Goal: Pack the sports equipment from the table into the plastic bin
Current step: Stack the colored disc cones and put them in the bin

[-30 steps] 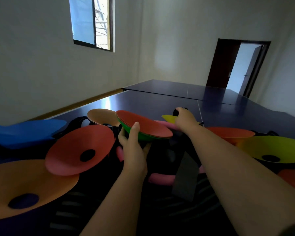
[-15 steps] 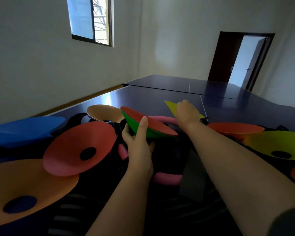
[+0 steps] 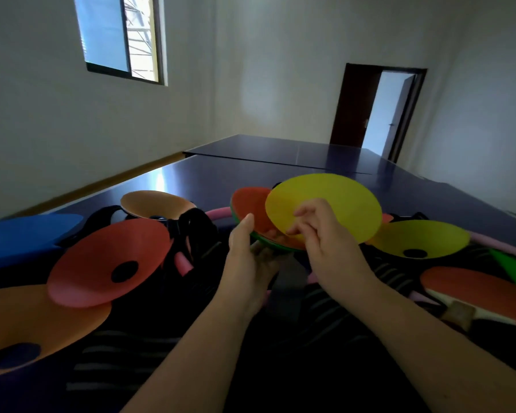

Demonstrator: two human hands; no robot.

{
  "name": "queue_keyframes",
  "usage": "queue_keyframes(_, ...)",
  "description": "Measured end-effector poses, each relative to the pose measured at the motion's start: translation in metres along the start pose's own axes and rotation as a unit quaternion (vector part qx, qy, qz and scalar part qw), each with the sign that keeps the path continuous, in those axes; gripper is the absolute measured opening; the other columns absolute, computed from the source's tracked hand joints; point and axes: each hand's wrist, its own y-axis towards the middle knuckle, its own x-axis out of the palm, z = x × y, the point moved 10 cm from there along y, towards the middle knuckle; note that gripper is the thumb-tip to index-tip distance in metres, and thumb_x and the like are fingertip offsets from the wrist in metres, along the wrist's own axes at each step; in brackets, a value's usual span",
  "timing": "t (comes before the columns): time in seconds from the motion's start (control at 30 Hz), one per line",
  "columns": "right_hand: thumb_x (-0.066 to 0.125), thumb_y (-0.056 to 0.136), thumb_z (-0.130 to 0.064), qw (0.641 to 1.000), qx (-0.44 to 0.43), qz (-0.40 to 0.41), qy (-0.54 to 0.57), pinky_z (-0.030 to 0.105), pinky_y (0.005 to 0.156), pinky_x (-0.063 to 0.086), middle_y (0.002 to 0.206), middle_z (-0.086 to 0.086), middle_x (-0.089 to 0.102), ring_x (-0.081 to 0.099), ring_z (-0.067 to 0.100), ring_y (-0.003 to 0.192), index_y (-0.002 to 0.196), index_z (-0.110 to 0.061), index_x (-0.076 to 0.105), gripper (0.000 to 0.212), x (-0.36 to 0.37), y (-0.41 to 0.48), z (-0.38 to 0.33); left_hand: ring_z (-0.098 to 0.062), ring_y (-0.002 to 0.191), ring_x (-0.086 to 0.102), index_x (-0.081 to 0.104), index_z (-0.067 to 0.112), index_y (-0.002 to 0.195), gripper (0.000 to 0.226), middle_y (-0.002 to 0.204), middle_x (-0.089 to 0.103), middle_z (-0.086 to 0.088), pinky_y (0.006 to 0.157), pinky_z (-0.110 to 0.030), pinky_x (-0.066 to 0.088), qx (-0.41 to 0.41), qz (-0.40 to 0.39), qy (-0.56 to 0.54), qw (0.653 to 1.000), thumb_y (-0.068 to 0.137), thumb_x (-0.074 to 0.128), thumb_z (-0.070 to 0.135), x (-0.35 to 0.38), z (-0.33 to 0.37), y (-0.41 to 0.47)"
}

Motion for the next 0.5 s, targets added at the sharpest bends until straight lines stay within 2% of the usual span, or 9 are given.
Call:
queue_keyframes(0.07,0.042,0.104,-0.009,0.996,0.041,-0.025,0.080,0.025,0.076,0.053,0.092,-0.004,0.068,0.065,0.003,0.087,0.110,-0.027,0.042,0.020,-0.004,-0.008,0.007,-0.034,0.106,0.064,0.063,0.001,0.122,0.050,0.113,0.066,-0.022,0.103,-0.052,0.048,-0.023,-0.010,0.006,1.000,0.094,0.053,0.041,0.006,-0.014,-0.007)
queue_keyframes(0.13,0.045,0.104,-0.014,0.993,0.050,-0.065,0.080,0.023,0.072,0.052,0.097,-0.007,0.066,0.065,0.003,0.087,0.111,-0.030,0.046,0.017,-0.001,-0.017,0.009,-0.030,0.094,0.067,0.068,0.003,0.107,0.043,0.103,0.070,-0.019,0.093,-0.048,0.052,-0.032,-0.037,0.016,0.999,0.097,0.042,0.035,0.013,-0.019,-0.012)
queue_keyframes(0.27,0.050,0.103,-0.024,0.992,0.061,-0.104,0.044,0.040,0.079,0.055,0.097,-0.014,0.061,0.062,0.008,0.090,0.102,-0.032,0.059,0.012,-0.004,-0.026,0.008,-0.032,0.093,0.067,0.068,0.006,0.109,0.044,0.104,0.071,-0.018,0.082,-0.046,0.051,-0.029,-0.054,0.022,0.998,0.096,0.033,0.030,0.019,-0.022,-0.017)
queue_keyframes(0.37,0.047,0.103,-0.025,0.986,0.115,-0.119,0.009,0.032,0.080,0.049,0.107,-0.014,0.055,0.057,0.010,0.090,0.113,-0.030,0.059,0.017,-0.013,-0.025,0.017,-0.035,0.092,0.067,0.067,0.005,0.110,0.044,0.105,0.071,-0.020,0.076,-0.046,0.055,-0.026,-0.063,-0.001,0.998,0.092,0.031,0.023,0.026,-0.022,-0.023)
queue_keyframes(0.43,0.042,0.103,-0.024,0.973,0.198,-0.117,-0.031,0.028,0.075,0.044,0.126,-0.007,0.053,0.056,0.011,0.094,0.131,-0.026,0.053,0.031,-0.019,-0.023,0.037,-0.035,0.088,0.067,0.070,0.005,0.100,0.044,0.098,0.072,-0.020,0.079,-0.048,0.054,-0.028,-0.072,-0.023,0.997,0.091,0.029,0.018,0.033,-0.023,-0.026)
queue_keyframes(0.5,0.040,0.099,-0.020,0.956,0.253,-0.123,-0.081,0.032,0.072,0.045,0.127,0.008,0.059,0.058,0.022,0.096,0.137,-0.016,0.051,0.040,-0.026,-0.022,0.046,-0.033,0.083,0.067,0.074,0.007,0.085,0.048,0.089,0.072,-0.018,0.075,-0.045,0.055,-0.029,-0.086,-0.032,0.995,0.091,0.027,0.015,0.046,-0.023,-0.031)
